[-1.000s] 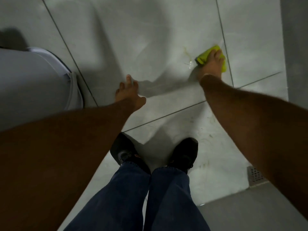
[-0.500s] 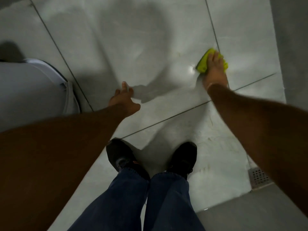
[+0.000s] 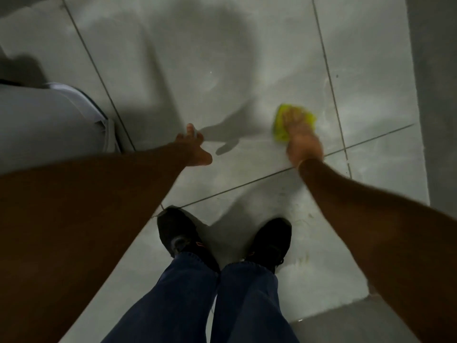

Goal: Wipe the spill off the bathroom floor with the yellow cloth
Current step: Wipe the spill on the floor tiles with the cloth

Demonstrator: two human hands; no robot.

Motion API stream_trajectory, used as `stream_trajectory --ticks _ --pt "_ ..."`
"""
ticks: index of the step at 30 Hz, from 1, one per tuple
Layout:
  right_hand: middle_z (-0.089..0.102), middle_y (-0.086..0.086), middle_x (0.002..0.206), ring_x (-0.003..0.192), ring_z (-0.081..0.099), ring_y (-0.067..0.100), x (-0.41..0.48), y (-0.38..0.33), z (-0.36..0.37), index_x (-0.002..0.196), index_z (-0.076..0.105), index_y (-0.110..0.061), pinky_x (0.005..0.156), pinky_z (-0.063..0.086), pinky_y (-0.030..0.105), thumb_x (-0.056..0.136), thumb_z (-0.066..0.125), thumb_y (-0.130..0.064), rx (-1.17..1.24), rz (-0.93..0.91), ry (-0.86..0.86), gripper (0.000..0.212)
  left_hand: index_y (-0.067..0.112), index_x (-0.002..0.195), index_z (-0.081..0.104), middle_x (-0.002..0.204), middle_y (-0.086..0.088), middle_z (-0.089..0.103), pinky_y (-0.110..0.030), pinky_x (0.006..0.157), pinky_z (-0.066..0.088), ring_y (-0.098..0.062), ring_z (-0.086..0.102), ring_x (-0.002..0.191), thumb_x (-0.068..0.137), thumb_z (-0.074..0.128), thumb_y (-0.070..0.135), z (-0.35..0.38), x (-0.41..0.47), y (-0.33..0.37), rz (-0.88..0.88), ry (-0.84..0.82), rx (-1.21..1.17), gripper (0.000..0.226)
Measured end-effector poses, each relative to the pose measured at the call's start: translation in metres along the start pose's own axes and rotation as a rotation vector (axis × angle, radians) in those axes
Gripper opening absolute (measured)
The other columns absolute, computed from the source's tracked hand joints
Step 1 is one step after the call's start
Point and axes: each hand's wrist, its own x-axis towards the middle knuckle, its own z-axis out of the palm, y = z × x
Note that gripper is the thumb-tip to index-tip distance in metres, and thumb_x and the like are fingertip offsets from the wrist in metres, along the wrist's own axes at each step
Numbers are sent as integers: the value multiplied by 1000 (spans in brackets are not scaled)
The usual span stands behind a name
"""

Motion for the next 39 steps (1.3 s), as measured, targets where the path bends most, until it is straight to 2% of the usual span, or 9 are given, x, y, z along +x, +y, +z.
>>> stream_trajectory --ticks 5,11,16,19,24,29,33,35,39 --pt "10 19 169 155 9 43 79 6 -44 161 18 -10 129 5 51 89 55 -12 104 400 66 81 26 171 3 174 0 -28 -50 130 24 -38 -2 164 88 70 38 -1 1 2 -14 -14 46 107" --pt "10 14 170 157 7 37 61 -86 1 161 20 -16 128 4 47 96 48 -3 6 -193 -101 73 25 171 3 174 -2 -29 -50 131 22 -38 -2 164 91 67 37 -3 -2 10 -45 -20 81 103" --pt "21 4 169 158 15 30 -15 -63 25 158 31 -19 130 15 41 92 42 5 -82 -455 -169 72 21 171 1 175 -6 -27 -51 131 24 -41 2 164 93 66 38 -4 -2 12 -44 -20 120 103" --pt "20 10 169 156 21 32 1 -17 2 160 25 -15 130 16 43 96 46 0 -183 -220 -5 69 19 170 3 175 -6 -23 -53 129 29 -43 8 162 90 67 42 3 3 7 -16 9 131 105" --pt "6 17 170 156 7 42 70 13 -40 162 15 -12 129 5 47 90 57 -9 22 315 59 84 23 171 3 175 -4 -25 -55 129 26 -44 3 162 89 69 45 8 7 2 0 39 118 107" --pt "4 11 171 158 2 37 -6 -50 19 162 11 -13 130 -2 48 90 45 0 -75 -15 -110 81 22 171 1 176 -5 -23 -53 131 22 -42 4 163 93 67 41 -5 3 5 -10 -19 91 103" --pt "18 0 169 158 14 28 -69 -52 42 159 29 -22 130 16 37 89 45 4 -31 -267 -149 76 22 170 -2 176 -6 -22 -53 131 22 -41 5 164 94 65 36 -7 -3 10 -34 -29 91 102" --pt "17 4 170 158 14 29 -50 -36 35 160 25 -18 130 9 36 90 41 8 -22 -149 -93 76 23 170 -2 175 -5 -25 -54 131 21 -41 2 164 93 65 38 -4 -2 6 -24 -37 101 103" --pt "6 16 170 158 5 37 21 5 -7 162 11 -8 131 2 40 91 48 -5 42 399 94 80 24 170 0 176 -4 -23 -55 131 20 -41 2 164 91 67 41 5 -1 0 7 16 123 105"
